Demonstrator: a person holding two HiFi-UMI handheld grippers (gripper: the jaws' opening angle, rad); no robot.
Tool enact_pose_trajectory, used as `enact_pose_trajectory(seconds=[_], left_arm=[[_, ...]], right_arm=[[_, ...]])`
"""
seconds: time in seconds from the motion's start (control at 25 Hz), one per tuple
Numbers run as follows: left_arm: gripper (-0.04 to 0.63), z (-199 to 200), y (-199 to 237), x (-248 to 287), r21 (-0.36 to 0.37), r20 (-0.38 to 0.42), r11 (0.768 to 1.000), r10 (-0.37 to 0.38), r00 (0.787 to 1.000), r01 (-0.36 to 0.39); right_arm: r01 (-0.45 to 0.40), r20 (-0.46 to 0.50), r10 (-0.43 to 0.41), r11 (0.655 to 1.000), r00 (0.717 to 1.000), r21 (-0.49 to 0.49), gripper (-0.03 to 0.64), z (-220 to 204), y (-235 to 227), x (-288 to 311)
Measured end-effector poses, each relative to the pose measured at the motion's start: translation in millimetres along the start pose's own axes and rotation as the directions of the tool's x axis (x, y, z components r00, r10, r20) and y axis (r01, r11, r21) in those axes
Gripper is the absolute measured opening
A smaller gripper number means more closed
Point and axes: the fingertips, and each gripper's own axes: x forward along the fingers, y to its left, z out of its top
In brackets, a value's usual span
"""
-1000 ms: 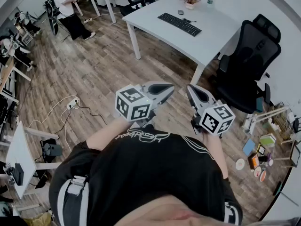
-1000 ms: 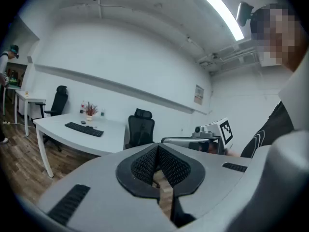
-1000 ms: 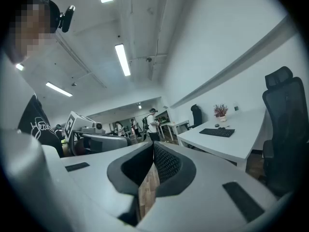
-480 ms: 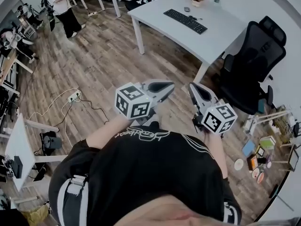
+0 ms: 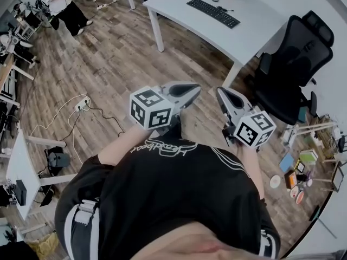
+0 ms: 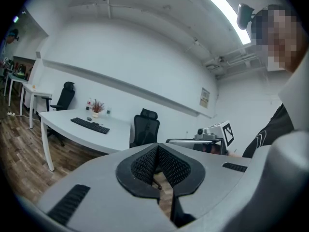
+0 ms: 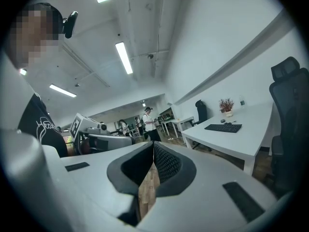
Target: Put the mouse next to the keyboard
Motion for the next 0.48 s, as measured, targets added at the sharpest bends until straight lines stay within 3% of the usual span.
enact_pose_trajectory(seconds=[0.48], left_arm=[[0.008,9.3,75.3,40.9,-0.034,0.007,0.999,-0.037,0.999,0.038]], right_arm=[[0.064,-0.046,-0.063,0.998,0.997,0.013,0.011,-5.6,-66.1,53.8]])
